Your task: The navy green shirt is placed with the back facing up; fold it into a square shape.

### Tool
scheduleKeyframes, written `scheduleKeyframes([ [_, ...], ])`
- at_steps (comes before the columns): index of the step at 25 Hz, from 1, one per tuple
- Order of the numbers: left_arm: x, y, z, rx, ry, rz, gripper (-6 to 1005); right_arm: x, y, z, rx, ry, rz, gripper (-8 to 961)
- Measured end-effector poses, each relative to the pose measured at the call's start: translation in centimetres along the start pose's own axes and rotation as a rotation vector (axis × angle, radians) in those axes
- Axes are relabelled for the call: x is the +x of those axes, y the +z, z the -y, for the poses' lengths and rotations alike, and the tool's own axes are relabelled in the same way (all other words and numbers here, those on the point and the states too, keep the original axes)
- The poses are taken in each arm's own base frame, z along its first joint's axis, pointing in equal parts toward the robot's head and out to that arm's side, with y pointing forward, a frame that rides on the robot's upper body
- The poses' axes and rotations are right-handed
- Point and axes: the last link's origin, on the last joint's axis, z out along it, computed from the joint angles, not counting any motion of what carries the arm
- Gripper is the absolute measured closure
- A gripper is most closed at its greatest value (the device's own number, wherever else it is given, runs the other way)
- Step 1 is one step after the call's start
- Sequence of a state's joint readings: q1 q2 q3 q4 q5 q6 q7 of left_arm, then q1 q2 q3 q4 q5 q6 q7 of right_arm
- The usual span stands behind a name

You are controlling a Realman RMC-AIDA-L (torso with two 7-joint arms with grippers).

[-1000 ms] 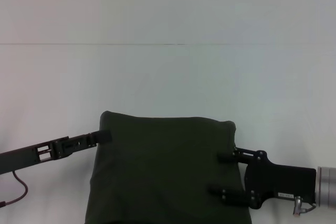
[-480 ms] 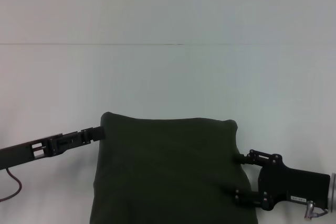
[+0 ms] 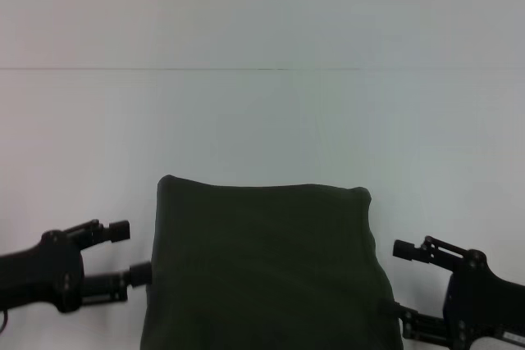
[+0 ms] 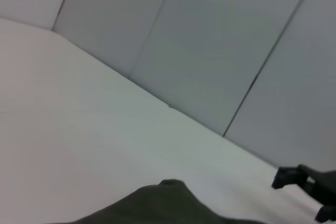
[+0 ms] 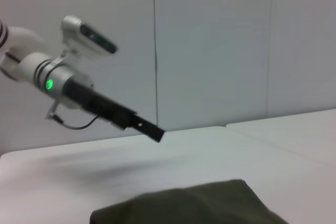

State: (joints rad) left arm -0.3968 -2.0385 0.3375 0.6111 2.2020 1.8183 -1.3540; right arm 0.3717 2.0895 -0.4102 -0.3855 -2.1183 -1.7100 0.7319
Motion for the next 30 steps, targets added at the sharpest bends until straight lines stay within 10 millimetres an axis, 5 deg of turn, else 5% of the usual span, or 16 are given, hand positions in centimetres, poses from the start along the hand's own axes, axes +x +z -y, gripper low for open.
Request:
scheduleKeyframes([
  [11, -5.2, -0.7, -1.4, 0.139, 0.122, -0.003, 65, 3.4, -3.5, -3.1, 0.143, 0.099, -0.055, 152],
  [30, -5.4, -1.1, -2.0, 0.146, 0.091, -0.065, 65, 3.1, -2.0, -2.1, 0.127, 0.092, -0.05, 152],
])
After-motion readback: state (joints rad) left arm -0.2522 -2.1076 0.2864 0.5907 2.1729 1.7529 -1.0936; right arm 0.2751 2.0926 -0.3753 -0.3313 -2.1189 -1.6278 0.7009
